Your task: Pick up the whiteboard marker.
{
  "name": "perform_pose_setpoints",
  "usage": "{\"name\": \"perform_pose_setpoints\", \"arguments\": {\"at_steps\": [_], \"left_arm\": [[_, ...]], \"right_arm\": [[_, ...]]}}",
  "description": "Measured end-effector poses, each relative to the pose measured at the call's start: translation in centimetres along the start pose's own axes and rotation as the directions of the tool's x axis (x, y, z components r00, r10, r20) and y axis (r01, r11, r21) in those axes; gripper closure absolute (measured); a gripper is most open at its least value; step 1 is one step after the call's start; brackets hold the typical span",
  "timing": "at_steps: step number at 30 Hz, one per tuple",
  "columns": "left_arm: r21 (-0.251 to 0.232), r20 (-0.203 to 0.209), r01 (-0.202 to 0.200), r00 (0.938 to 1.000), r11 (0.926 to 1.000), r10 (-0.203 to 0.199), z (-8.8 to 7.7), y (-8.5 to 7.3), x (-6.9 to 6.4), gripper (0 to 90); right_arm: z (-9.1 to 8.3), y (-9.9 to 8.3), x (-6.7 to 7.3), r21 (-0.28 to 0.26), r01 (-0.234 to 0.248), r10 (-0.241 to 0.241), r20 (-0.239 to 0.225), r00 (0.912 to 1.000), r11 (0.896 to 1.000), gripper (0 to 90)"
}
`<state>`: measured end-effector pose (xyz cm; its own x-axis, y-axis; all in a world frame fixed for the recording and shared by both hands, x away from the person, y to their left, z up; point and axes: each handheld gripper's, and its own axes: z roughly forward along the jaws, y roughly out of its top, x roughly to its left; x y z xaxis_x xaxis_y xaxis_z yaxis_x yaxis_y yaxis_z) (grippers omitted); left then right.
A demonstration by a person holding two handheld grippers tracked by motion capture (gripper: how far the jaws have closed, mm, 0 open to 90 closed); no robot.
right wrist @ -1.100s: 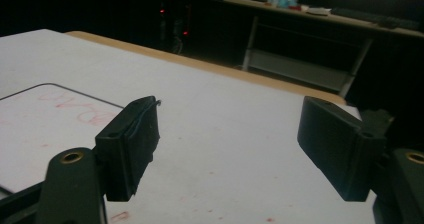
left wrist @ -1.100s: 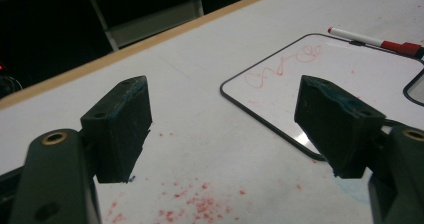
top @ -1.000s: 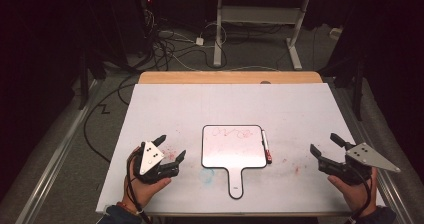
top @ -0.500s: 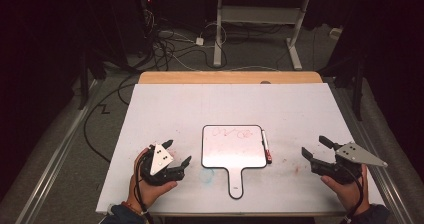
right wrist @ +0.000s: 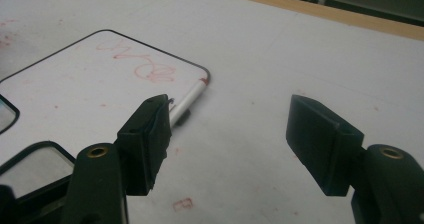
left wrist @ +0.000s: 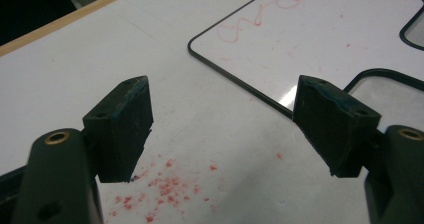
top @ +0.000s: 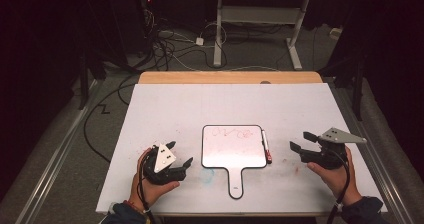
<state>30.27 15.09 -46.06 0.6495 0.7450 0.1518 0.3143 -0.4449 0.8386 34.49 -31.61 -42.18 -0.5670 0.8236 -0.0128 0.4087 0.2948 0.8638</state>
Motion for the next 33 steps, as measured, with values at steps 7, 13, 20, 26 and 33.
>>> {"name": "perform_pose_setpoints", "arguments": {"at_steps": [7, 13, 20, 26, 33], "left_arm": [[0.005, 0.006, 0.005, 1.0000, 1.0000, -0.005, -0.1, -0.1, 0.2, 22.9], [0.012, 0.017, 0.013, 0.9998, 0.9998, -0.013, -0.1, -0.3, 0.5, 21.6], [0.023, 0.022, 0.007, 0.9997, 0.9997, -0.007, 0.0, -0.3, 0.4, 21.6], [0.035, 0.034, 0.007, 0.9994, 0.9994, -0.008, 0.2, -0.4, 0.4, 19.1], [0.034, 0.043, -0.001, 0.9991, 0.9994, 0.000, 0.3, -0.4, 0.3, 19.2]], "right_arm": [[2.7, 1.3, 0.4, 0.073, 0.005, -0.002, -0.040, 0.9992, 0.997, 35.3], [4.3, 2.3, 0.6, 0.100, 0.022, -0.017, -0.052, 0.9985, 0.995, 35.4], [5.7, 3.0, 0.9, 0.127, 0.039, -0.031, -0.063, 0.9975, 0.991, 35.8], [7.2, 3.4, 0.8, 0.177, 0.019, -0.007, -0.070, 0.9975, 0.984, 40.9], [9.1, 3.4, 1.3, 0.241, 0.001, 0.024, -0.100, 0.9947, 0.971, 46.6]]}}
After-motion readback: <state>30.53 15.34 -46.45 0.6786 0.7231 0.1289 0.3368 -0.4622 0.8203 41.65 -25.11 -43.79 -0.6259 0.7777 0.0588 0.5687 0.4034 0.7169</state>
